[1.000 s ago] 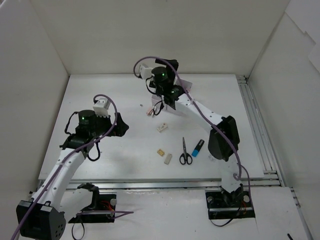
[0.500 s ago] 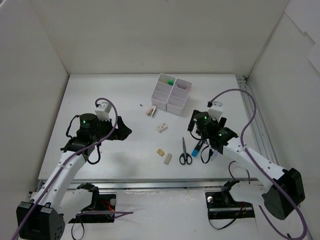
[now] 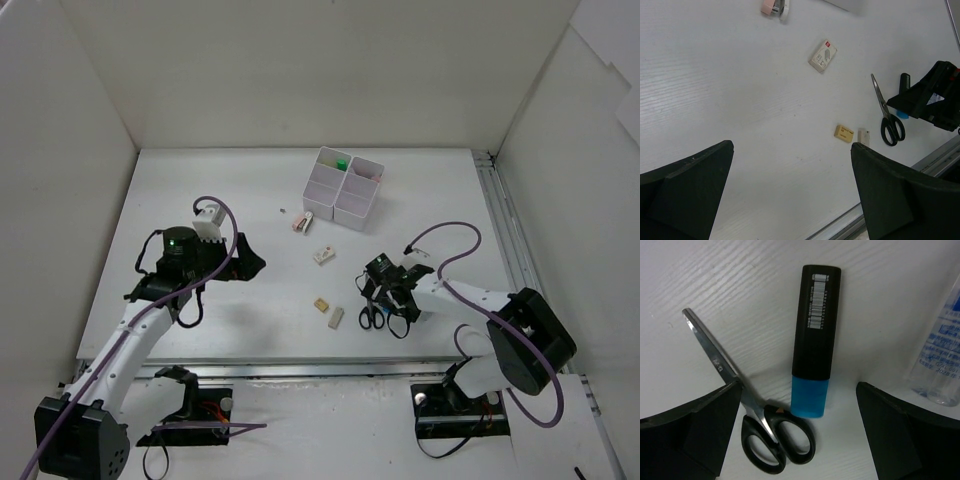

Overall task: Sort the stationery into containers
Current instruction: Pick up the pen from the center of the board.

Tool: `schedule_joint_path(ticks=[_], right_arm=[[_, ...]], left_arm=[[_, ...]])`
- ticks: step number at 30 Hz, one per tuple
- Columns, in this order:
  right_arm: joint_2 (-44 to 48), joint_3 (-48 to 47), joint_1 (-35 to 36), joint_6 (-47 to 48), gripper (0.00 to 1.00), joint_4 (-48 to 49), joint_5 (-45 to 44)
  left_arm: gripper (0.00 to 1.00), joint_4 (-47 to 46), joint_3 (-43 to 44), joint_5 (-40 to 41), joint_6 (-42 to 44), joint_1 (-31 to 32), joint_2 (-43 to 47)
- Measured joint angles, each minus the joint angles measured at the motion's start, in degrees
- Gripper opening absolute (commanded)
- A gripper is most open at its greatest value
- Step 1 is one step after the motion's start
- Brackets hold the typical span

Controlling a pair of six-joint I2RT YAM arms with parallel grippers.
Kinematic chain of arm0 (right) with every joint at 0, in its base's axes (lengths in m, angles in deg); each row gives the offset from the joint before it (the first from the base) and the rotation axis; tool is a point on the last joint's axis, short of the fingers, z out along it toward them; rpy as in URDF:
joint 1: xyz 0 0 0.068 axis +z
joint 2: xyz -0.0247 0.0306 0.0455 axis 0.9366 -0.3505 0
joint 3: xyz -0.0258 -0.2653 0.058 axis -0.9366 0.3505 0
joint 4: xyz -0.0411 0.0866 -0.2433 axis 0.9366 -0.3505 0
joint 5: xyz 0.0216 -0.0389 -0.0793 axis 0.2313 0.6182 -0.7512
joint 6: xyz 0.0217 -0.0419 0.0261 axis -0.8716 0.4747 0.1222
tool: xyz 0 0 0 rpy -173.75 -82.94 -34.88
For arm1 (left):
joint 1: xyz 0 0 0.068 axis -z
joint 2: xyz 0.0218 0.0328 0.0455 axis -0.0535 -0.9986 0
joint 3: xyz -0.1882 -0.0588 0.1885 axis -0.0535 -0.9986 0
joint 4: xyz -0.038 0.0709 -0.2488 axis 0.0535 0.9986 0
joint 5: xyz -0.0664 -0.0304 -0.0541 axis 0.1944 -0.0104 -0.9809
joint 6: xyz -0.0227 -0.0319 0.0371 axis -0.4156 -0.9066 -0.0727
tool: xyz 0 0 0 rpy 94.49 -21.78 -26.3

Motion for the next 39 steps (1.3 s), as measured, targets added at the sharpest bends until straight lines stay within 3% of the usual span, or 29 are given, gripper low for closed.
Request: schedule_joint_path(ticks=[3,7,10,15,21,26,30,32,39], right_arm=[[-1.6,0.09,0.48,-2.16,0.84,-0.04,-0.42],[-1.6,0.24,0.52,-4.68,0.57,0.04,-0.72],[-1.55,0.72,0.52,-6.03,0.46,0.26,-1.18],[-1.55,1.16,0.52,-6.97,0.39,0.52,-1.73],[-3.96,-0.68,0.52,-6.62,0.15,0.42,-2.03],[-5.14,-2.32,0.52,-3.45,0.08,-0.02,-1.95],[-4.66,-6.99,0.9,6.69,0.11,-4.57,-2.6],[-4.22,-12.85,1.27,14.86,0.06,-6.21,-3.32],[-4.33,-38.69,2.08,52.26,0.04,-6.32,-10.25]], left_arm=[[0.99,-0.02,-0.44,0.22,0.0,0.0,0.0],[0.99,-0.04,-0.74,0.22,0.0,0.0,-0.07],[0.99,-0.04,-0.74,0.2,0.0,0.0,-0.37],[0.99,-0.04,-0.74,0.2,0.0,0.0,-1.53],[0.99,-0.04,-0.74,0.37,0.0,0.0,-1.66],[0.99,-0.02,-0.83,1.14,0.02,0.0,-0.68],[0.99,-0.02,-0.83,1.77,0.02,0.0,0.76],[1.0,-0.02,-0.85,1.97,0.02,0.0,1.01],[0.99,0.04,-0.83,3.43,0.07,-0.02,1.01]])
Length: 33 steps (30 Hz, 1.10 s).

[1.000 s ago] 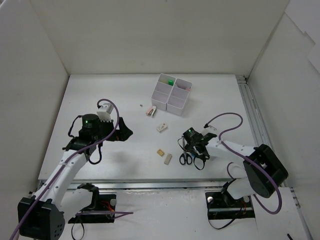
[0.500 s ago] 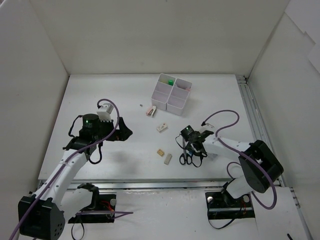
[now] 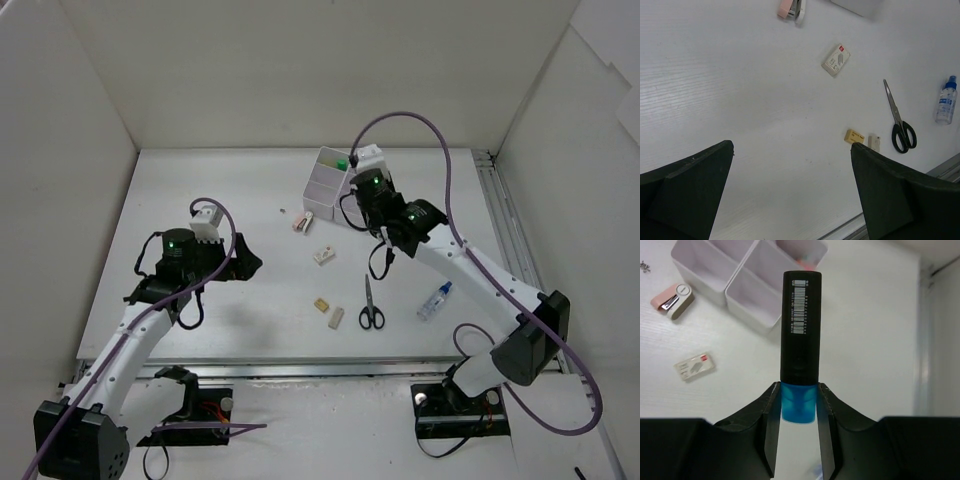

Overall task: Sort the stationery into containers
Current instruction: Pick up the pen from the center of the board, then place the pen in the storage box.

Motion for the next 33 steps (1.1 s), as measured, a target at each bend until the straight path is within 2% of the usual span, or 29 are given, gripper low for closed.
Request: schedule_joint_path(ticks=[5,9,15,20,24,33], right_arm=[[-6.38,-13.86,-0.46,28.85,0.06,0.46,-0.28],[-15.54,-21.64,-2.21,51.91,0.06,-0.55,2.34],[-31.36,-35.8,-4.31,77.92,0.03,-2.54,1.29],[-43.17,-50.49,-5.35,90.47,0.03,-2.32,0.09],[-49.57,-57.27,-5.81,96.19,0.03,-1.86,0.0],[-58.12,-59.8,-6.84,103.12,0.06,-1.86,-0.37]], left_arm=[[0.99,0.17,0.0,0.94,0.17,0.0,-0.07],[1.0,0.5,0.0,1.68,0.33,-0.42,-0.5],[1.0,0.87,-0.02,2.75,0.44,-1.11,-1.11],[0.99,1.09,0.0,3.32,0.48,-2.08,-2.01],[0.99,1.22,0.0,3.23,0.5,-2.67,-2.27],[1.0,0.66,-0.04,1.9,0.74,-3.37,-3.48]])
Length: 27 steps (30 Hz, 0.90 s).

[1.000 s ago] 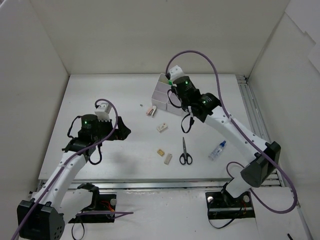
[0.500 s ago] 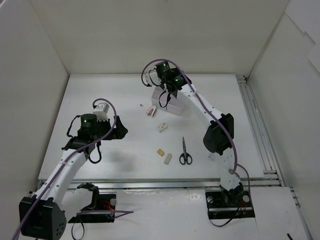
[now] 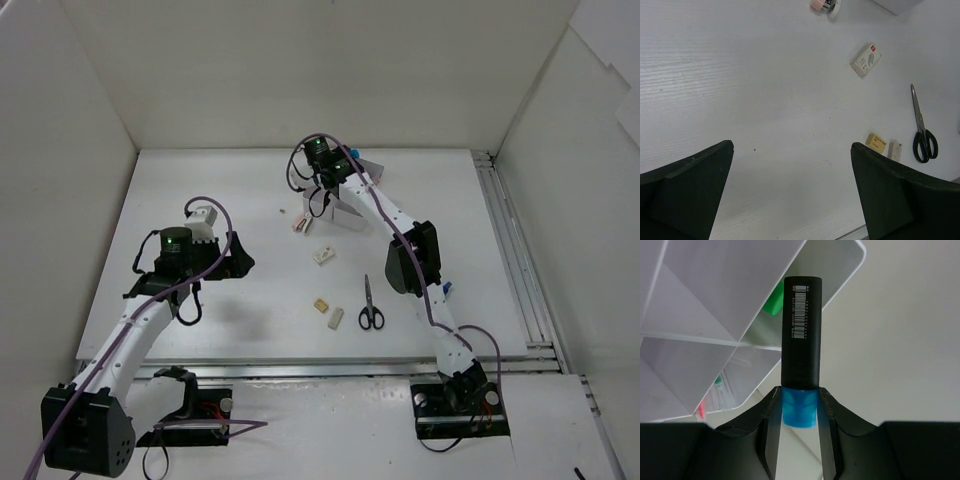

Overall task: Sort the stationery into containers
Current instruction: Place the pen in the storage box.

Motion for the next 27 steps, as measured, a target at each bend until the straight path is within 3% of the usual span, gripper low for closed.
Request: schedule_joint_path(ticks=[11,15,19,27], right_arm=[[-2.91,0.87,-0.39,3.1,0.12,5.55,-2.71],[-3.43,1.75,-0.26,3.8,0.25,7.37,-2.69],[-3.98,1.75,0.11,4.26,0.46,9.55,-2.62],[-3.96,1.75,0.87,4.02,0.69,12.13,-2.62]], left_arm=[[0.99,-1.36,-0.83,-2.54,0.09,-0.85,-2.64],[0.99,-2.03,-0.83,-3.15,0.09,-1.09,-2.91],[0.99,-2.08,-0.83,-3.52,0.09,-1.09,-3.39],[0.99,-2.36,-0.85,-4.66,0.09,-1.09,-3.34]])
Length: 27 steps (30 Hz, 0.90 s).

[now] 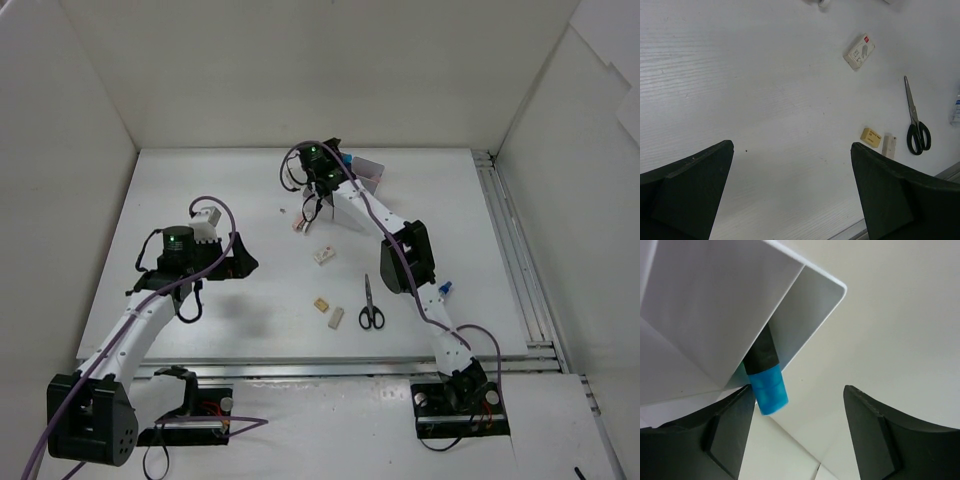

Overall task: Sort the stationery into containers
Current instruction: Place the pen in the storage box, then pick up the stationery from the center of the board.

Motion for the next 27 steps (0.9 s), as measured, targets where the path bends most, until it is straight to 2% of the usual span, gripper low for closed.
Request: schedule_joint_path(ticks=[8,10,12,15,18,21,24,27], right_arm=[[2.43,0.83,2.14,-7.04,0.83,4.13,1.31],[7.19,4.74,3.19,-10.97,0.88,6.54,2.71],[13.49,10.16,4.07,-15.32,0.98,9.99,3.72],[24.63,18.58,5.29,-23.23,0.98,14.75,4.55],[35.67,26.03,5.81,-34.47,0.98,20.02,3.19],[47.56,37.0,4.74,-49.7,0.98,23.85,-0.83],[57.86,47.58,2.58,-66.79,0.98,21.7,-4.07],[66.79,58.93,0.57,-84.83,0.98,15.12,-5.27]], left_arm=[[0.99,0.11,-0.46,-0.59,0.0,0.0,3.61],[0.99,0.26,-0.72,-1.03,0.0,0.0,5.01],[0.99,0.39,-0.76,-1.38,0.0,0.0,6.29],[0.99,0.37,-0.79,-1.75,-0.02,0.0,8.11],[0.99,0.37,-0.81,-2.43,0.0,0.0,9.16],[0.99,0.37,-0.81,-2.84,0.0,0.13,9.11],[1.0,0.35,-0.79,-3.28,0.0,1.07,8.46],[1.0,0.37,-0.59,-4.02,0.02,3.21,7.02]])
